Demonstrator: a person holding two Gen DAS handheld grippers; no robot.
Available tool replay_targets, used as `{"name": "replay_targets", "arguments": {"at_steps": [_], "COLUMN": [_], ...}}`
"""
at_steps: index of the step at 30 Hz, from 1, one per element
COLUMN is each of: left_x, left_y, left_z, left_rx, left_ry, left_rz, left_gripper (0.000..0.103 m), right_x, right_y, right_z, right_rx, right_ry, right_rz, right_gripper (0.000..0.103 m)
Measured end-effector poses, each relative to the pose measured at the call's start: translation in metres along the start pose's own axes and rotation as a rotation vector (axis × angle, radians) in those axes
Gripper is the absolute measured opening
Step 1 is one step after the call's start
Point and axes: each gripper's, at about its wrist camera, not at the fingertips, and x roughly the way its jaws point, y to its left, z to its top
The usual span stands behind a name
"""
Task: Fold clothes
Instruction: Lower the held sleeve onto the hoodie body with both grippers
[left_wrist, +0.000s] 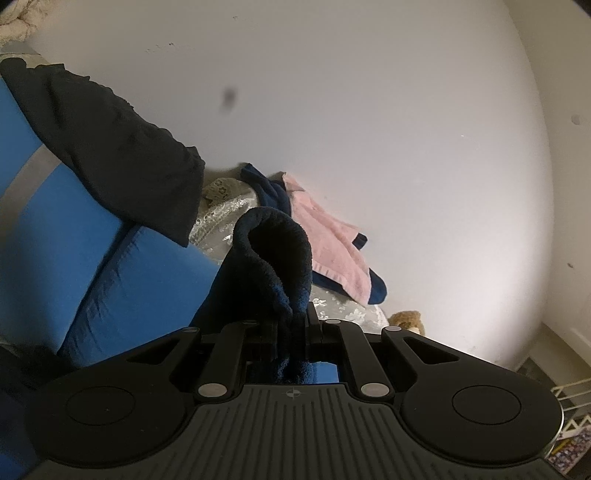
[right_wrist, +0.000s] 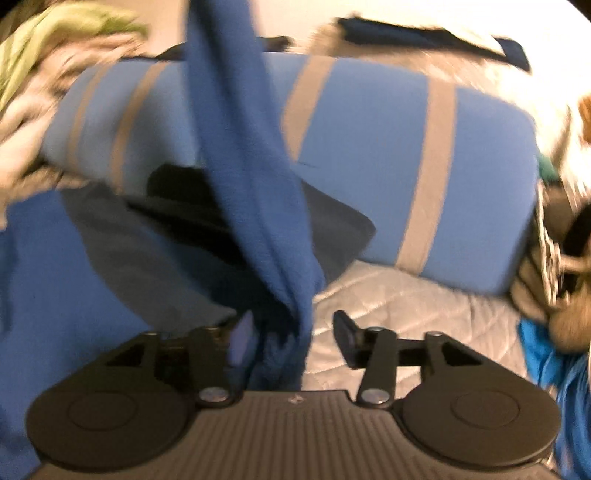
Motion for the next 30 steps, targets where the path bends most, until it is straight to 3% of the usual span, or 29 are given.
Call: {"name": "replay_targets", "arguments": {"at_steps": [4,7,8,10,11,18,30], "left_x": [0.001,-0.005,-0.007,-0.016,-0.021,-0.059,-0.108], "left_y": [0.005,0.009,0.013,0.028,0.035,0.104,0.224], "left_z": [0.002,0.006,0.007,0.007,0.007,-0.002,-0.061], "left_rx": [-0.007,0.013,0.029,0.058,0.073,0.123,0.127], "left_ry": [0.002,0.008,0.017,0.033,0.041,0.105,0.285], "left_rz": [-0.006,0.004,0.015,0.042,0.055,0.163,0.315], "left_gripper": [0.012,0.012,0.012,0.012,0.012,0.012,0.012], "right_x": [0.009,0.022,0.026,0.031,0.032,0.029,0.023], "right_y": [0.011,0.009,0.007,-0.001,-0.005,-0.02,-0.01], "right_z": [0.01,0.018,0.019,0.02,0.02,0.014,0.013], "right_rx": [-0.079,-0.048,-0.024,0.04,0.08,0.284,0.205], "right_ry": [0.016,0.059,0.072,0.088,0.094,0.103,0.138], "right_rz": [-0.039,-0.063,-0.066,-0.076,-0.081,-0.092,-0.133], "right_gripper": [0.067,0.064,0.042,0.011,0.009,0.007,0.007]}}
